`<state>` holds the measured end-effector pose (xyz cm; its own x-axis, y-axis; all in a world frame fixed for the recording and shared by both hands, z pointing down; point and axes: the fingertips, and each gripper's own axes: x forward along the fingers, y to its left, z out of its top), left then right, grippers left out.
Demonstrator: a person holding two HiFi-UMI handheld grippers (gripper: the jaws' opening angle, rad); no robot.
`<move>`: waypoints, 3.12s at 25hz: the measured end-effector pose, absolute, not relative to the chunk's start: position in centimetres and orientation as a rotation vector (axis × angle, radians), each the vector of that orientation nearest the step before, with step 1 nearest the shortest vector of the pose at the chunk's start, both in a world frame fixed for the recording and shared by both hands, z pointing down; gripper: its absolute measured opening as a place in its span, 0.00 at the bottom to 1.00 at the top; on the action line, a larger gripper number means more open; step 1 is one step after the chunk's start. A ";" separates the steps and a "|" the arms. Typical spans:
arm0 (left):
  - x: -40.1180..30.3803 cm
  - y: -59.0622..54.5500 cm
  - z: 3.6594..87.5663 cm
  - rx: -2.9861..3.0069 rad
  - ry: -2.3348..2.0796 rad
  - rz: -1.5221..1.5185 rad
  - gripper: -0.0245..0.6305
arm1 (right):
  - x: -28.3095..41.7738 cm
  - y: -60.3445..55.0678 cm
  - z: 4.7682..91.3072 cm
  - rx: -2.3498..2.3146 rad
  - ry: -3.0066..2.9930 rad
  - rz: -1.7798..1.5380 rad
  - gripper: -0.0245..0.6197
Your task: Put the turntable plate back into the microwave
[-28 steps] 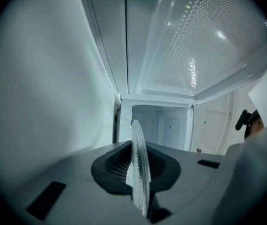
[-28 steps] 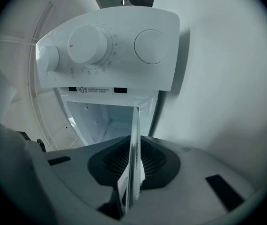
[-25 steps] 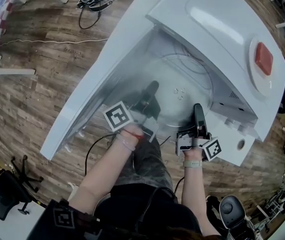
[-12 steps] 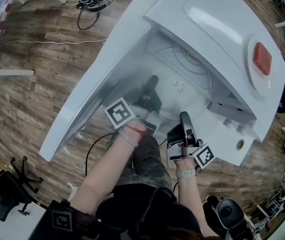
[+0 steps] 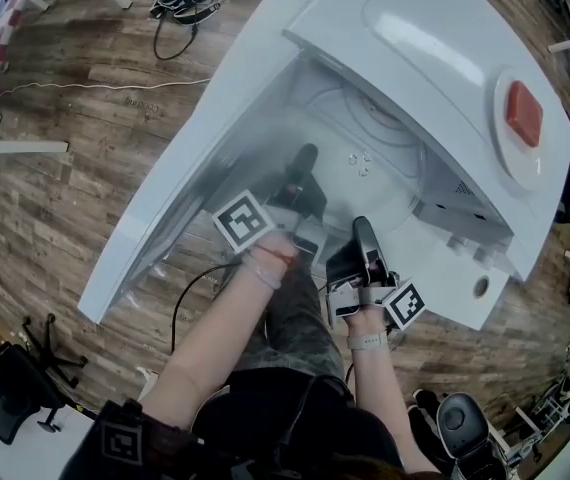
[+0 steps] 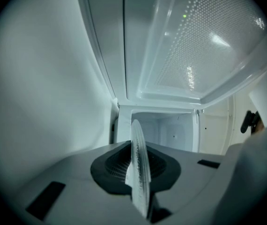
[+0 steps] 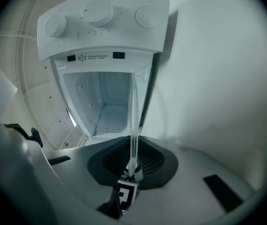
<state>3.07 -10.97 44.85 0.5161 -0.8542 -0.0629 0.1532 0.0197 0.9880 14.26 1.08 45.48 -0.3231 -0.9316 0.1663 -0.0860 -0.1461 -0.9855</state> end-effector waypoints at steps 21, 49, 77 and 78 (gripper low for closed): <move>6.2 -5.8 44.0 1.733 -0.532 -0.513 0.14 | 14.2 -0.1 44.4 -1.130 1.386 -1.523 0.10; 10.1 -4.7 44.1 1.759 -0.530 -0.326 0.16 | 16.1 -2.6 44.3 -1.184 1.432 -1.450 0.11; 10.6 -8.2 45.7 1.592 -0.577 -0.387 0.11 | 15.8 -4.3 45.1 -1.270 1.538 -1.507 0.14; 10.7 -8.4 45.7 1.590 -0.579 -0.390 0.11 | 15.7 -4.3 45.1 -1.263 1.540 -1.510 0.14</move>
